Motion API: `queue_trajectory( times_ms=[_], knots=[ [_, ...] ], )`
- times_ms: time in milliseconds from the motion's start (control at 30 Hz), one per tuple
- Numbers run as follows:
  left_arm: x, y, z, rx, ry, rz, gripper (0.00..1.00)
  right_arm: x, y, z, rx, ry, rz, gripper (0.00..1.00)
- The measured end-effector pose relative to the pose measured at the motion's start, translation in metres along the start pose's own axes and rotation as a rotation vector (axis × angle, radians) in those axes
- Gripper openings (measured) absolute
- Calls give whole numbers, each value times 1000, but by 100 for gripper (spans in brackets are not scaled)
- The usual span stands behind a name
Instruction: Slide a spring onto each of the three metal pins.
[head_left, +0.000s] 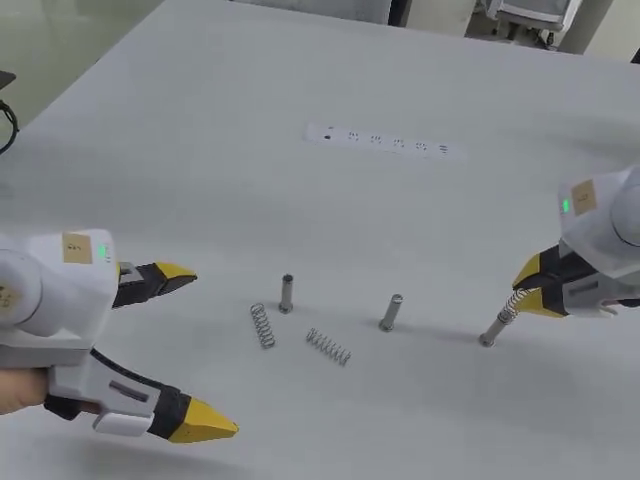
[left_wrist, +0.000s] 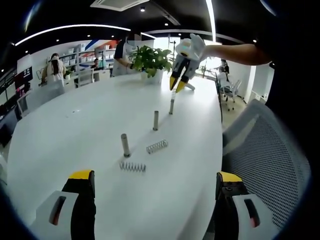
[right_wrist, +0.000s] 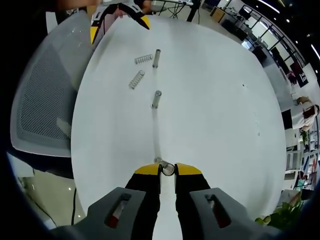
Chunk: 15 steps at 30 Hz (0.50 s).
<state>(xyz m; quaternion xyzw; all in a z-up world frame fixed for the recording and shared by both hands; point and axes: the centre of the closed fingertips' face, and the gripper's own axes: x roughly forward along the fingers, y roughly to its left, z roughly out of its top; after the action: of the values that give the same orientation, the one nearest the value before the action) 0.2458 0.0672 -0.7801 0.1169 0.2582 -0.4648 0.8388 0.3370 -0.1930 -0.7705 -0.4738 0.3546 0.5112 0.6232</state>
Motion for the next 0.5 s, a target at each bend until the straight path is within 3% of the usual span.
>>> queue_trajectory(
  times_ms=[500],
  knots=[
    [-2,1,-1,-4,-2,8,98,16,3,-5,11,4,21,8]
  ],
)
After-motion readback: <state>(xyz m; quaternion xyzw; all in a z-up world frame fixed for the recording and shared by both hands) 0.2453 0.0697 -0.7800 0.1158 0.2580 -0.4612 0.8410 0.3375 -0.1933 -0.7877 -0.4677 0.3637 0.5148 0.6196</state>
